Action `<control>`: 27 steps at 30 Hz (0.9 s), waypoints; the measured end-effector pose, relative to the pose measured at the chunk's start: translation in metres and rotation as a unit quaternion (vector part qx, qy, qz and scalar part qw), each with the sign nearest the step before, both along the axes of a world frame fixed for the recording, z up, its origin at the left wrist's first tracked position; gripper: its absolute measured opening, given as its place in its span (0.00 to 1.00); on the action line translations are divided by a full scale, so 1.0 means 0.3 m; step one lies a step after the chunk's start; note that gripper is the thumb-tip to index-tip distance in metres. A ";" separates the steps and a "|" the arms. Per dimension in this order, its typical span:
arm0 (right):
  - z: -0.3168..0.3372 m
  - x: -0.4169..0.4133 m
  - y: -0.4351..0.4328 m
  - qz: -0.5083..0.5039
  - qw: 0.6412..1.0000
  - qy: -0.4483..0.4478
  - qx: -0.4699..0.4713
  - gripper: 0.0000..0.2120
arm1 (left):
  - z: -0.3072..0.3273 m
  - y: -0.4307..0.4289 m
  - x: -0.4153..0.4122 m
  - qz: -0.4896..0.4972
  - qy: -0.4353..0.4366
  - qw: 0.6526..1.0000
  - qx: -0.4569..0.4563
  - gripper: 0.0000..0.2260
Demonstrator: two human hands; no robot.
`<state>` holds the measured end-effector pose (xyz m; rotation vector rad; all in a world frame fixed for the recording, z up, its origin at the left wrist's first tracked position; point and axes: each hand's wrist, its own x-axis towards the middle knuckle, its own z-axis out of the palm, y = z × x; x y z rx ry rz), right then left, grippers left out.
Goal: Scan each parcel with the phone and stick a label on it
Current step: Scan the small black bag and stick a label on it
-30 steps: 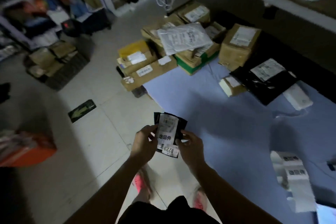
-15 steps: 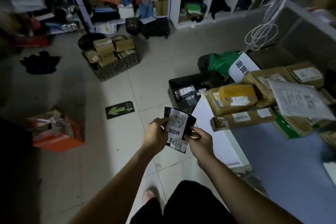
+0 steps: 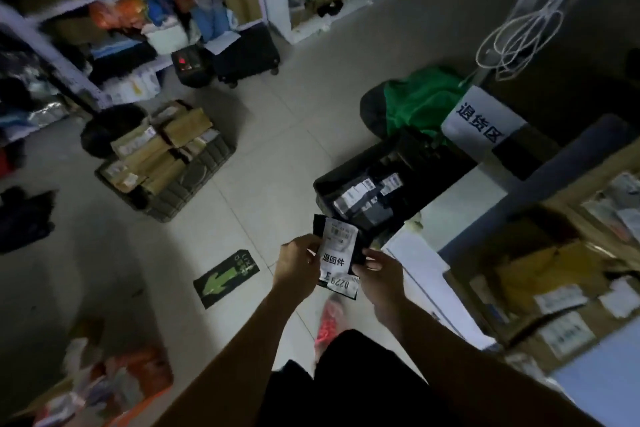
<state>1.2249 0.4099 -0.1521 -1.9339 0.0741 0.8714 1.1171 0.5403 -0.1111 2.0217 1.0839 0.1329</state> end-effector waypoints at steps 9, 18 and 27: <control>-0.177 0.370 0.321 -0.075 0.993 -0.028 -0.088 0.18 | -0.249 0.401 0.498 -0.151 0.014 0.986 -0.069 0.15; -0.547 0.682 0.526 -0.216 0.963 0.019 -0.160 0.16 | -0.736 0.663 0.993 -0.316 0.071 0.936 -0.136 0.17; -1.410 0.927 0.637 -0.191 0.938 0.045 -0.285 0.21 | -1.592 0.703 1.280 -0.337 0.151 0.919 -0.141 0.16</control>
